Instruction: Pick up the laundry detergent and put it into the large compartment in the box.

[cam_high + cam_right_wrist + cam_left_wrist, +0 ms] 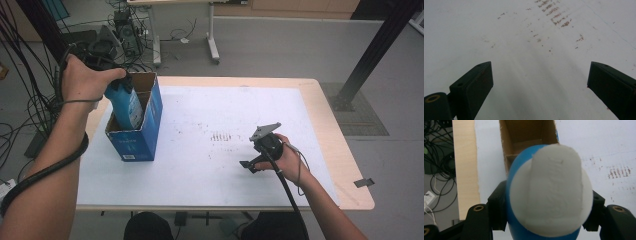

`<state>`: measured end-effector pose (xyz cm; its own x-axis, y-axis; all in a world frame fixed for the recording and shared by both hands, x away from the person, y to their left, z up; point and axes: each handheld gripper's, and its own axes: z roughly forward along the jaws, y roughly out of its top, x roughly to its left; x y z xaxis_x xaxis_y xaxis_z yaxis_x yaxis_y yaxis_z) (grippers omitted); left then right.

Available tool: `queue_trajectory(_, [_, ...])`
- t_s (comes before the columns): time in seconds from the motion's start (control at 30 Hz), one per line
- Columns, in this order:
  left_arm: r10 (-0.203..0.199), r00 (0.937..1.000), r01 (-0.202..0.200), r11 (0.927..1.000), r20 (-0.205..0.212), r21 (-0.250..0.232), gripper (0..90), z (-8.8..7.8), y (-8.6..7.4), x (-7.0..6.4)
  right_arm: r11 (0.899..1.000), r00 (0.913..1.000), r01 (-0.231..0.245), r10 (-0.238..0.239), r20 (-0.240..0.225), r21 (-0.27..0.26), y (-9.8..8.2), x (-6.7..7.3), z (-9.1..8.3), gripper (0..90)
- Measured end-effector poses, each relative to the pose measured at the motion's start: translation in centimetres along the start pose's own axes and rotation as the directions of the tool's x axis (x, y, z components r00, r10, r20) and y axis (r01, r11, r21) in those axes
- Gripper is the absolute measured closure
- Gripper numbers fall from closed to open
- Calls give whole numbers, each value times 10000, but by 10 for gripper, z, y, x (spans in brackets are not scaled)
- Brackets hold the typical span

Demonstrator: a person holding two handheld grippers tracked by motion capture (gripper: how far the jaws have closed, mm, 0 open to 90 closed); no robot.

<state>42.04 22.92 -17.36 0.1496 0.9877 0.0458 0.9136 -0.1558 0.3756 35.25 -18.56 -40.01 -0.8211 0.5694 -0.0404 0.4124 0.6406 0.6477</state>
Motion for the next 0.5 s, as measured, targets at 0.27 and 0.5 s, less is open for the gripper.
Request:
queue_trajectory(0.27, [-89, 10000, 90, 9997, -21, 213, 377, 22, -7, -1, 10000, 10000, -41, 41, 9, 40, 0, 0, 2, 61])
queue_trajectory(0.5, [-33, 9997, 42, 9991, -235, 412, 377, 40, -12, -3, 10000, 10000, -51, 51, -19, -19, 0, 1, 5, 61])
